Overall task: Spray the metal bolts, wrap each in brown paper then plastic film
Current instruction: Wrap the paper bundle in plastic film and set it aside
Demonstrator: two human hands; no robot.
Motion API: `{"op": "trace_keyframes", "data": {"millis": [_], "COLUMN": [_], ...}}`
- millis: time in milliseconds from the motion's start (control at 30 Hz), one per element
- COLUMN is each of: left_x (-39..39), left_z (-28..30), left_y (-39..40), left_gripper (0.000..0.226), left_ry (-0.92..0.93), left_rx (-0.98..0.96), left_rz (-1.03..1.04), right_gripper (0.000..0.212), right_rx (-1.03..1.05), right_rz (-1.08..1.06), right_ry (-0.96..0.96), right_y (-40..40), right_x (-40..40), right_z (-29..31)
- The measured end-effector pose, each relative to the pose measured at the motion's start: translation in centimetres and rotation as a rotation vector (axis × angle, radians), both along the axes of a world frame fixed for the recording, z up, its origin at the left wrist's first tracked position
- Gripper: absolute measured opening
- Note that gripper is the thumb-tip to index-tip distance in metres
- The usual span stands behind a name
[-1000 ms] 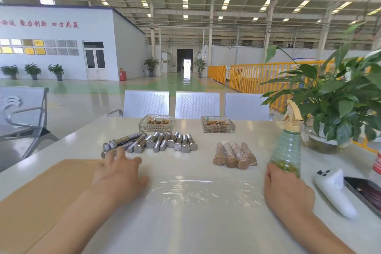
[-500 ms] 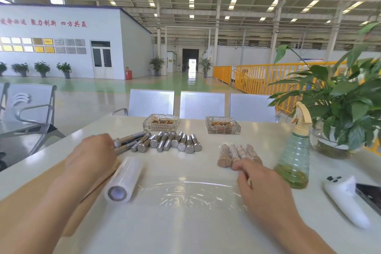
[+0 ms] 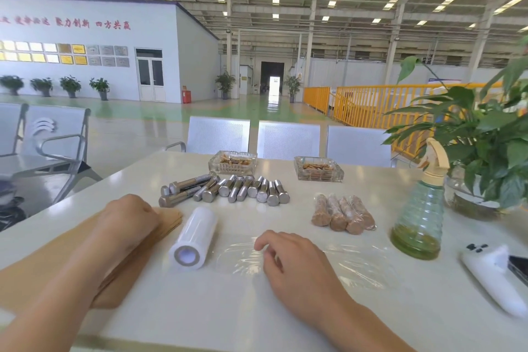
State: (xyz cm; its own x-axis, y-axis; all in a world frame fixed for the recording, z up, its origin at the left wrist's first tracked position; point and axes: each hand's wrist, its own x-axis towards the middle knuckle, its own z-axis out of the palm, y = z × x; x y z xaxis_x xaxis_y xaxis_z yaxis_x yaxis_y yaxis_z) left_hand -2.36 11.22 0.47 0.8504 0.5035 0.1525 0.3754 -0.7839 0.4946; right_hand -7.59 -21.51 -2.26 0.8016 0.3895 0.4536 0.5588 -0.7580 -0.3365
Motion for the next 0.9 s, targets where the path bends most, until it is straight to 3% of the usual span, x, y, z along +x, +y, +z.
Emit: {"op": "trace_keyframes", "data": {"millis": [133, 267, 333, 433, 500, 633, 733, 800, 900], "left_x": [-1.4, -3.3, -3.8, -4.2, -4.1, -3.8, -3.2, -2.7, -2.4], "left_z": [1.7, 5.7, 6.7, 6.6, 5.9, 4.6, 3.7, 3.0, 1.8], "left_y": [-2.9, -9.7, -13.4, -18.0, -20.1, -21.8, -21.1, -20.3, -19.5], "left_gripper": [0.033, 0.029, 0.023, 0.020, 0.019, 0.018, 0.026, 0.025, 0.044], "left_ry": [-0.265, -0.556, -0.535, -0.408, -0.354, -0.272, -0.147, -0.052, 0.137], "left_rx": [0.042, -0.045, -0.078, -0.079, -0.034, -0.042, -0.048, 0.069, 0.247], "left_rz": [0.015, -0.294, -0.454, -0.718, -0.829, -0.965, -0.980, -0.924, -0.882], "right_gripper": [0.032, 0.032, 0.022, 0.050, 0.049, 0.018, 0.034, 0.044, 0.043], "right_rx": [0.049, 0.514, 0.819, 1.061, 1.044, 0.833, 0.725, 0.656, 0.560], "right_rz": [0.067, -0.009, -0.064, -0.086, -0.159, -0.306, -0.396, -0.416, -0.365], "right_ry": [0.120, 0.343, 0.547, 0.849, 0.881, 0.783, 0.639, 0.581, 0.601], "right_y": [0.8, 0.7, -0.2, -2.6, -4.5, -7.1, -8.3, -8.7, -8.7], "right_x": [0.2, 1.1, 1.6, 2.3, 2.7, 2.5, 2.1, 1.8, 1.6], "right_z": [-0.1, 1.9, 3.6, 5.5, 6.2, 5.8, 5.0, 4.6, 4.3]}}
